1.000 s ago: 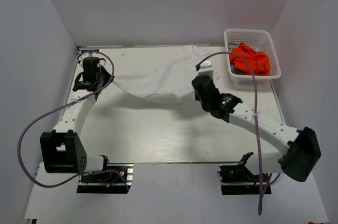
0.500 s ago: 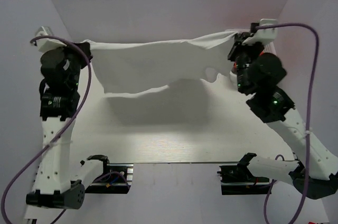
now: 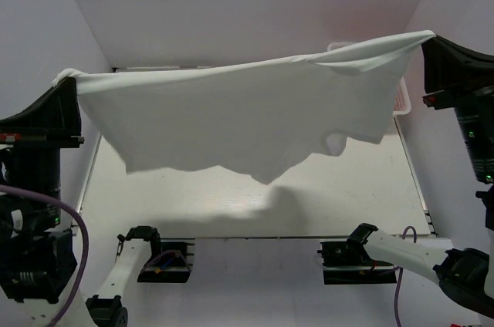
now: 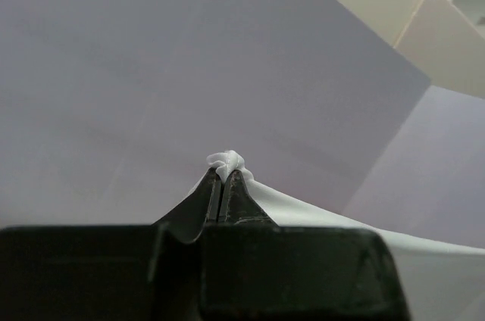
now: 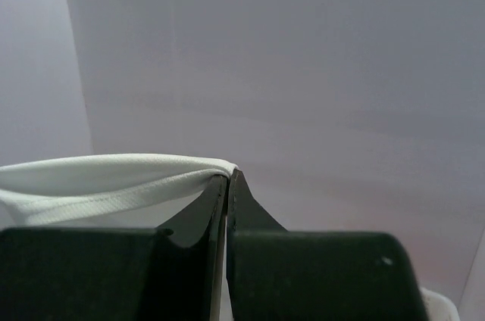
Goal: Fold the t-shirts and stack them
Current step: Flatten out the tshirt
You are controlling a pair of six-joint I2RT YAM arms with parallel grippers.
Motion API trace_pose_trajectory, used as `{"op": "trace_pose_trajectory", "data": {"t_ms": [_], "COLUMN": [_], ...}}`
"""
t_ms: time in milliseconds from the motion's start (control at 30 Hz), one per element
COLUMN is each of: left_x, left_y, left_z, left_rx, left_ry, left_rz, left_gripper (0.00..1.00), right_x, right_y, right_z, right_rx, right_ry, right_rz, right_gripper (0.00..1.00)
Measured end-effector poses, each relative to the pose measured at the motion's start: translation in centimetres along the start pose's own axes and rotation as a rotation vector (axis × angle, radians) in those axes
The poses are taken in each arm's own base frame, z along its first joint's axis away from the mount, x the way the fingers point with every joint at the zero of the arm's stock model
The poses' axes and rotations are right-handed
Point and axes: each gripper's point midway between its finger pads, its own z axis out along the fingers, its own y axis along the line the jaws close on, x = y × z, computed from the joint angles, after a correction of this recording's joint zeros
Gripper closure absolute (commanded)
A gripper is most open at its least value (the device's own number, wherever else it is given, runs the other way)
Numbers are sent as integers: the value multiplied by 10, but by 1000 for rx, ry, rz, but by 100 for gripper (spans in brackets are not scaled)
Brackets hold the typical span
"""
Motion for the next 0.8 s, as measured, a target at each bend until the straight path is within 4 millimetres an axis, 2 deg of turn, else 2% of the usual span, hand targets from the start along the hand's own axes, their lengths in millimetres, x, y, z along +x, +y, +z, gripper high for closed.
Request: {"op": "trace_pose_trajectory", "data": {"t_ms": [100,167,233,333,400,467,533,567,600,633,667,700,733,767,800], "left_x": [-5,2,17,58,97,151,213,247,279,311,344,367,402,425,446], "left_y": [-8,-6,3,29,56,96,143,168,193,219,246,267,294,313,331], "left_z": [-5,-1,8,30,49,65,75,76,73,67,58,49,34,24,15], "left_rx": [31,32,18,-35,-91,-191,-306,-371,-436,-505,-580,-647,-726,-786,-843], "left_ry": [-5,14,47,131,198,301,415,476,539,604,673,717,799,852,899], "left_rz": [1,7,11,16,15,14,13,14,18,24,35,37,47,53,63], "left_gripper": [100,100,100,100,100,100,100,93,80,59,15,1,1,1,1], "right_x": [-11,-2,21,80,128,186,256,297,332,368,398,432,464,495,528], "right_y": [-2,-6,-7,-11,-10,-8,-4,-5,-8,-14,-19,-26,-33,-38,-43], "right_z": [-5,1,13,40,64,87,103,106,108,107,106,105,102,97,93], "right_rx": [-8,27,75,184,256,314,331,334,343,351,358,373,378,376,376], "right_ry": [-31,-17,-2,67,125,197,299,368,429,494,547,602,654,714,774], "right_rz": [-9,-34,-66,-163,-245,-328,-409,-450,-482,-504,-516,-512,-506,-502,-495], "right_gripper": [100,100,100,100,100,100,100,100,100,100,100,100,99,82,54]}}
